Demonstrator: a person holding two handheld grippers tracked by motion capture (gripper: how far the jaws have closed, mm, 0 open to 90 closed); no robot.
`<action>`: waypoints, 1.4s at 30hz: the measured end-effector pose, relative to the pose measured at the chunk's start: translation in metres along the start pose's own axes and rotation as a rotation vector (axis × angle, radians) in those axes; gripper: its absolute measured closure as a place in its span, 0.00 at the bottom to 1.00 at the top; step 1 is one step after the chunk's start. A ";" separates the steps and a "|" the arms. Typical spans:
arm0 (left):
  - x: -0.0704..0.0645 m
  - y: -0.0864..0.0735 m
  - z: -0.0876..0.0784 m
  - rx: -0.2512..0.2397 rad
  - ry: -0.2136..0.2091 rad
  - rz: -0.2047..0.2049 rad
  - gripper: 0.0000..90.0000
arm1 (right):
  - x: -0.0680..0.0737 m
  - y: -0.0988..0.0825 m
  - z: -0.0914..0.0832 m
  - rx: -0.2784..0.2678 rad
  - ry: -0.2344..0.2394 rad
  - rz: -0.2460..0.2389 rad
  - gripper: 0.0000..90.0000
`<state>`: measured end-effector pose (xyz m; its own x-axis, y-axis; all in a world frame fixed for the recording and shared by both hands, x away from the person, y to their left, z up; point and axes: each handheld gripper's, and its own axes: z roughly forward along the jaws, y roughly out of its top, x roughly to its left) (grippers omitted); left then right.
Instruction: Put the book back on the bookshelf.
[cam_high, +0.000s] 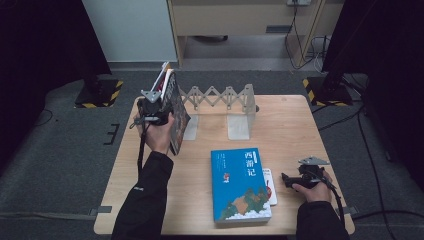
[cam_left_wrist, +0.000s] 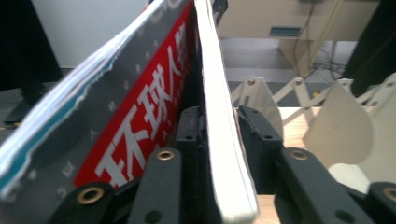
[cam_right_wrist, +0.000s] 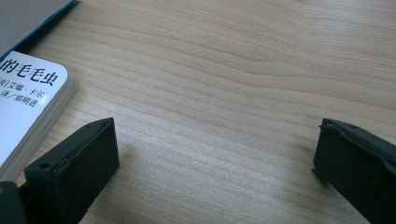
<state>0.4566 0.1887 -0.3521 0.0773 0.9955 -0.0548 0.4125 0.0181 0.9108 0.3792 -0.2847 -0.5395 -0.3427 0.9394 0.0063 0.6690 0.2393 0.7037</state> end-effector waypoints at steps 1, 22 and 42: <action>0.000 -0.001 -0.002 -0.011 -0.011 -0.002 0.73 | 0.000 0.000 0.000 0.000 0.001 0.001 0.00; 0.033 -0.028 -0.049 -0.131 -0.286 -0.025 0.48 | 0.000 0.000 0.000 -0.002 -0.001 0.001 0.00; 0.041 -0.082 -0.065 -0.065 -0.416 0.027 0.42 | 0.000 0.000 0.000 0.000 0.002 0.003 0.00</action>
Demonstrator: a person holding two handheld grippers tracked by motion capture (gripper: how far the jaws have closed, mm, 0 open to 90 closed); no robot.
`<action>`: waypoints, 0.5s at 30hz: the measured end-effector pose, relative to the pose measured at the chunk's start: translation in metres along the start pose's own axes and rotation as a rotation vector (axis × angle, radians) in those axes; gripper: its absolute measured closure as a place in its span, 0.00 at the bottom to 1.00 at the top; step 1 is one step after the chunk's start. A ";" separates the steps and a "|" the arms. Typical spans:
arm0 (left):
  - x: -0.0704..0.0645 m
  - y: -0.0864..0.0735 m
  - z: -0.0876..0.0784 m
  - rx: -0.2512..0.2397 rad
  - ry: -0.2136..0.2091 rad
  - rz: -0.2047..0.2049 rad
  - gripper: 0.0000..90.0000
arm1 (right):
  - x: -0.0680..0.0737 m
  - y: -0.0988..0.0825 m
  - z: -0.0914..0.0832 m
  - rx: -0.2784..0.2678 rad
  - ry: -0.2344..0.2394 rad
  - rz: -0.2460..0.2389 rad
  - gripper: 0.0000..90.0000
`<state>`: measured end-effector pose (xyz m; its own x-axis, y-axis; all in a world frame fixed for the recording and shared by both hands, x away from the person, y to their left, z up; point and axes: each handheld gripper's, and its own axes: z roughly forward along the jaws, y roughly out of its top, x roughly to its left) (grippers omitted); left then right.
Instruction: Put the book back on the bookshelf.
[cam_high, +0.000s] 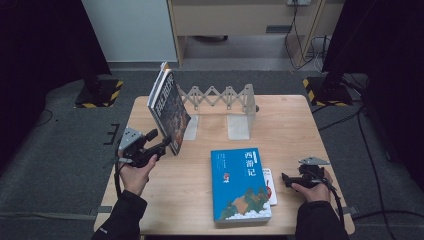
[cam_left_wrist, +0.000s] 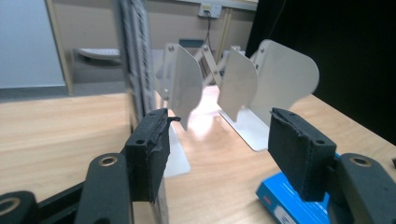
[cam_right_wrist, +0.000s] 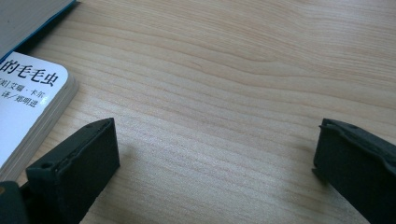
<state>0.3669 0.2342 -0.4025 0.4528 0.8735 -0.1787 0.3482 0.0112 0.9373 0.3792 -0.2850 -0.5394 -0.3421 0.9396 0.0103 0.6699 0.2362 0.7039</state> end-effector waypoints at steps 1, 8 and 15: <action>-0.001 -0.001 0.002 0.009 -0.009 -0.002 0.42 | 0.000 0.000 0.000 0.001 -0.001 0.001 0.00; -0.009 -0.017 0.012 0.048 -0.051 -0.017 0.40 | 0.000 0.000 0.000 0.000 -0.003 0.001 0.01; -0.015 -0.037 0.022 0.112 -0.079 -0.015 0.38 | 0.003 0.004 -0.007 0.033 -0.016 0.003 0.17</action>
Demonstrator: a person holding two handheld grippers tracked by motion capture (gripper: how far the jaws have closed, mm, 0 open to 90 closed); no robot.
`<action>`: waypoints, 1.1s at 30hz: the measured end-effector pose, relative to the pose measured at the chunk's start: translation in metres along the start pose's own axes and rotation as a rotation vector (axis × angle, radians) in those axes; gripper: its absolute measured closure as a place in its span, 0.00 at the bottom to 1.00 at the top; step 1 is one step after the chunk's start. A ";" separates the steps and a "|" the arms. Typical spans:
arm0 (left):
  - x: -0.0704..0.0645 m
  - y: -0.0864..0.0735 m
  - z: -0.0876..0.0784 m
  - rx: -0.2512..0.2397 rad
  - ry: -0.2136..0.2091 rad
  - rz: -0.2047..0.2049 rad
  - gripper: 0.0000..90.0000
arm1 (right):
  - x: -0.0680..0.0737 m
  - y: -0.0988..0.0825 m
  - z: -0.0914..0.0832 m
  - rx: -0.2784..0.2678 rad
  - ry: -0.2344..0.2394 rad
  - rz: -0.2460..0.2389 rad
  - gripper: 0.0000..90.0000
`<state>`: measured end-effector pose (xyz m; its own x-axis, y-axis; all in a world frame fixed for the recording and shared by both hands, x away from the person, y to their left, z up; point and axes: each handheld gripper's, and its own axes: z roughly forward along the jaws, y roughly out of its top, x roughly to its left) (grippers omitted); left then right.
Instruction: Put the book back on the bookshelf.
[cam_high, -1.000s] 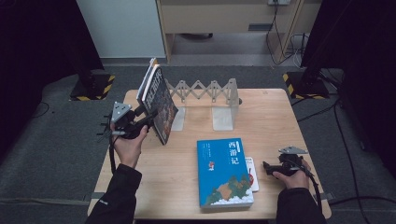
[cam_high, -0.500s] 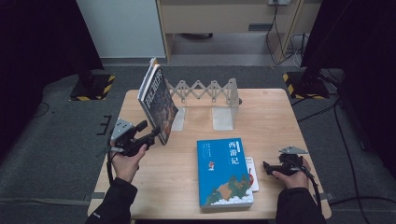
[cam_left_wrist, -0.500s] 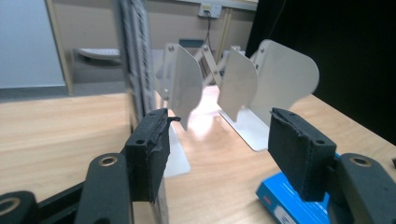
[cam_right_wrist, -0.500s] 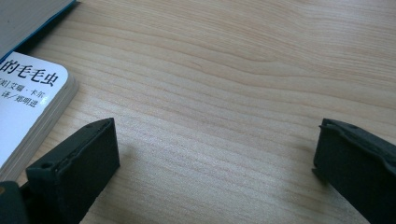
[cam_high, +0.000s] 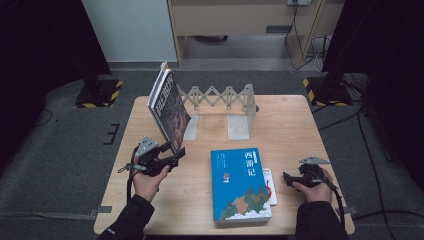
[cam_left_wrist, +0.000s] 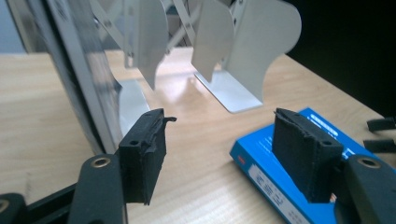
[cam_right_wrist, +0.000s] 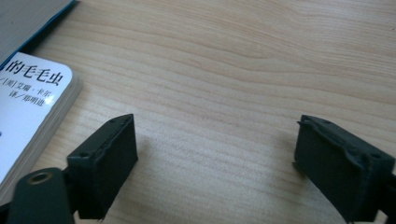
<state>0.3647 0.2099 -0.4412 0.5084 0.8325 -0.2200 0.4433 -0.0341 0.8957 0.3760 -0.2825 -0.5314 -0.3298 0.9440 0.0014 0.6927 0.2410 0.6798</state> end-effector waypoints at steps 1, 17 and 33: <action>-0.001 -0.003 0.002 0.014 -0.009 -0.005 0.38 | 0.001 0.001 -0.001 -0.004 0.000 -0.015 0.18; -0.018 -0.032 0.027 0.163 -0.095 0.015 0.36 | 0.031 0.020 -0.017 -0.122 0.132 -0.016 0.24; -0.042 -0.054 0.062 0.287 -0.229 -0.045 0.31 | 0.066 0.031 -0.016 -0.110 0.272 -0.006 0.26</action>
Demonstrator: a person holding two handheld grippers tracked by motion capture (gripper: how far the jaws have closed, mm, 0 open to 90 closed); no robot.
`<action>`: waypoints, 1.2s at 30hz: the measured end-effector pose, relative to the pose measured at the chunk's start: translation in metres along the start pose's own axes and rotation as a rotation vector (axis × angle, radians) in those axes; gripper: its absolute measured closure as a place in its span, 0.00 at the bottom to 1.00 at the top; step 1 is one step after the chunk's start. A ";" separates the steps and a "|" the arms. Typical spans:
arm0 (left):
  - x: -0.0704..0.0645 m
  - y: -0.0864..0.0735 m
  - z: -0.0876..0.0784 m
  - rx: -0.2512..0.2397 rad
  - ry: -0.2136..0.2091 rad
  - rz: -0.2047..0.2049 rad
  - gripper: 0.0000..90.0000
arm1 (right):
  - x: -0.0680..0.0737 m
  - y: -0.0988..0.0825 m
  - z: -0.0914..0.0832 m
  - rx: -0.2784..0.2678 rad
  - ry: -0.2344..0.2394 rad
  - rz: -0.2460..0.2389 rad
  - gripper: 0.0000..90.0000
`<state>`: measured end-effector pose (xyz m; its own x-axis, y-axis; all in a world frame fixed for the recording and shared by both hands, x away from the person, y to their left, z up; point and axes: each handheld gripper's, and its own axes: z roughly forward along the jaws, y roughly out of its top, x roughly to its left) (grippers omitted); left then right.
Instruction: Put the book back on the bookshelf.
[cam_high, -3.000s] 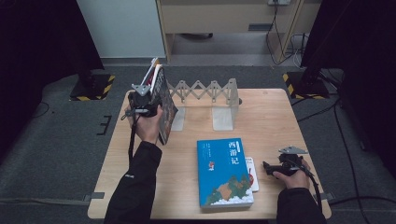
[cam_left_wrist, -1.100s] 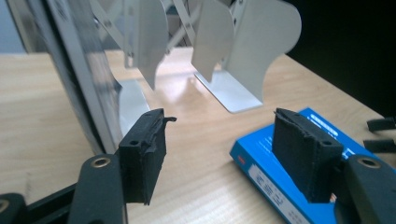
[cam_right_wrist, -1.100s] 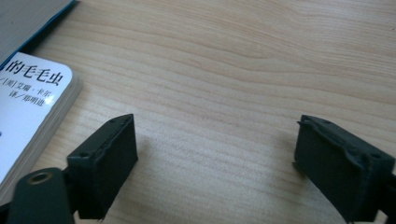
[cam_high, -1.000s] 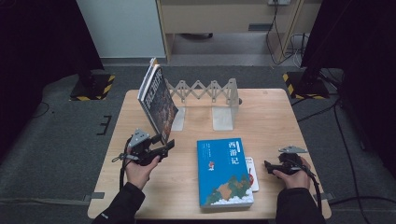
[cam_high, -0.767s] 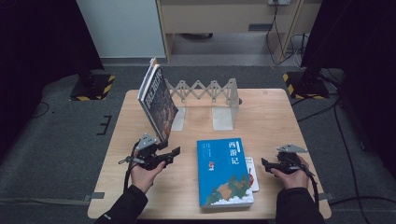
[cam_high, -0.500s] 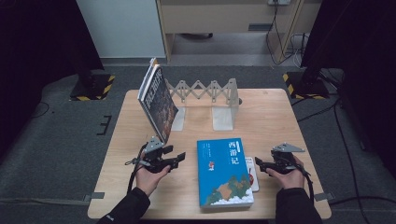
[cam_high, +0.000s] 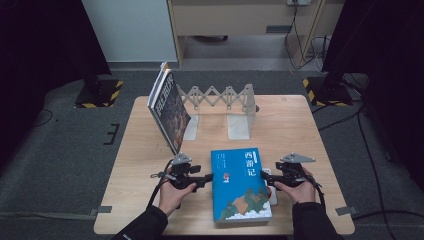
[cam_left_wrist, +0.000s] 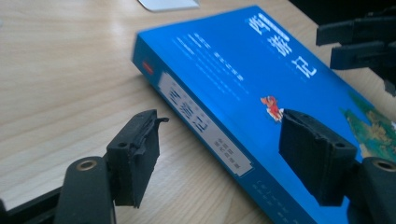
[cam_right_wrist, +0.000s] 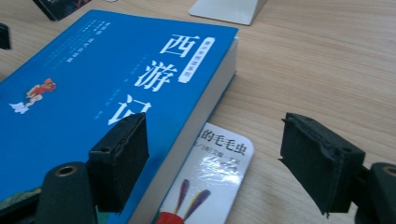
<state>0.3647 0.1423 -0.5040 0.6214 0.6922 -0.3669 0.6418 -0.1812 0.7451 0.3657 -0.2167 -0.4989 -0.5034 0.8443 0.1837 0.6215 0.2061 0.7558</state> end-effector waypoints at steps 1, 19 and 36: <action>-0.002 -0.001 0.003 0.007 0.000 0.001 0.31 | 0.000 0.000 0.000 0.000 0.000 0.000 0.26; -0.005 -0.008 0.032 0.072 -0.090 -0.090 0.16 | 0.013 -0.003 0.016 0.037 0.114 0.065 0.26; -0.007 -0.016 0.043 0.032 -0.142 -0.120 0.08 | 0.010 -0.006 0.025 0.035 0.184 0.141 0.27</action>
<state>0.3696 0.1102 -0.5374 0.5958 0.6046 -0.5286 0.7273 -0.1269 0.6745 0.3719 -0.1969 -0.5176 -0.5087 0.7625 0.3999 0.7124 0.1119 0.6928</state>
